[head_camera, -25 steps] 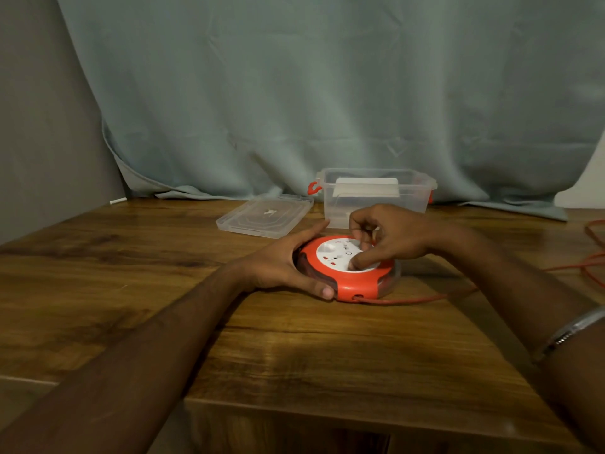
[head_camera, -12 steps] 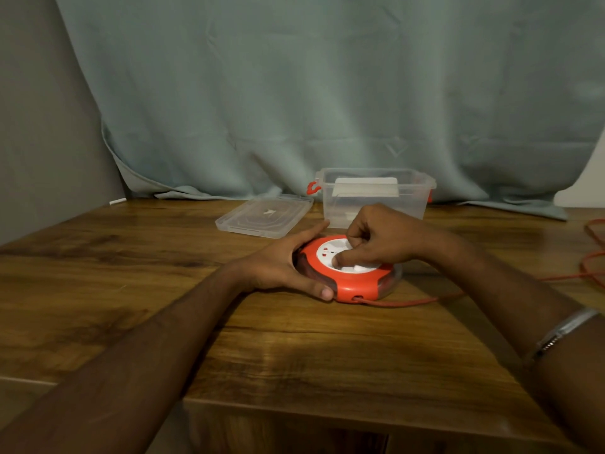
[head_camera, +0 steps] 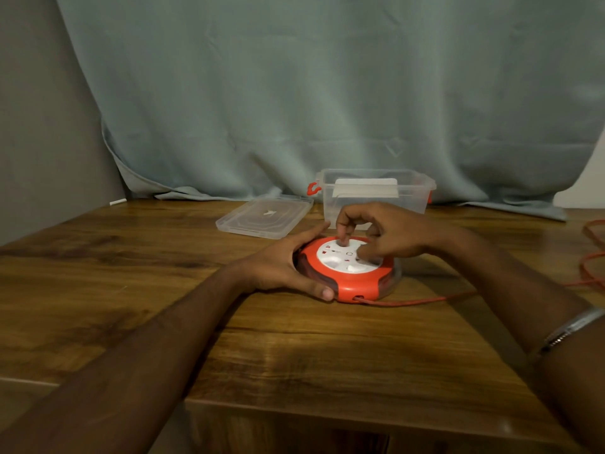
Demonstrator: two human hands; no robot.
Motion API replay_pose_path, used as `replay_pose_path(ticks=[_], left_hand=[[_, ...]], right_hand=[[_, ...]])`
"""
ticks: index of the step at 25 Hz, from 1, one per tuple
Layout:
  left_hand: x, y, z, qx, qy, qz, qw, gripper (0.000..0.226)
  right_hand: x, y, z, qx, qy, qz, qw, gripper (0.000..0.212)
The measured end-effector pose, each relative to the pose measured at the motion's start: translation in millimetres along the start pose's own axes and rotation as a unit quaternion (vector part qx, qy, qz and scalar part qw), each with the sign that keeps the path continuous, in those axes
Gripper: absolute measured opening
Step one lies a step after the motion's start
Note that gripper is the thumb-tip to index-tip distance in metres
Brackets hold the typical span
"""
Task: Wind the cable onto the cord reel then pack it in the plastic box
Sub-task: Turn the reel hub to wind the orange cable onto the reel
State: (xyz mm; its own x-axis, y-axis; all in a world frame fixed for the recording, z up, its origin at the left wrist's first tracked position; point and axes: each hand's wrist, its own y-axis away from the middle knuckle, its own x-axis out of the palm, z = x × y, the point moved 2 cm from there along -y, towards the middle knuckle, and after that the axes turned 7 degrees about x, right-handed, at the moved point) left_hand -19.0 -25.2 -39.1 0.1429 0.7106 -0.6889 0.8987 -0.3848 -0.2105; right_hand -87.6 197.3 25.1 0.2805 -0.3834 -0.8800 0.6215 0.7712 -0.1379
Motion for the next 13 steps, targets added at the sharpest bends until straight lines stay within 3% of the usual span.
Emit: replay_pose_path(ticks=[4,13], left_hand=[[0,-1,0,-0.003,-0.002,0.002,1.0,0.133],[1,0,-3,-0.007,-0.002,0.003,1.0,0.13]], right_hand=[[-5,0,-12,0.036,-0.001,0.047,0.998,0.046],[-6,0,-17,0.07,0.005,0.031,0.997,0.049]])
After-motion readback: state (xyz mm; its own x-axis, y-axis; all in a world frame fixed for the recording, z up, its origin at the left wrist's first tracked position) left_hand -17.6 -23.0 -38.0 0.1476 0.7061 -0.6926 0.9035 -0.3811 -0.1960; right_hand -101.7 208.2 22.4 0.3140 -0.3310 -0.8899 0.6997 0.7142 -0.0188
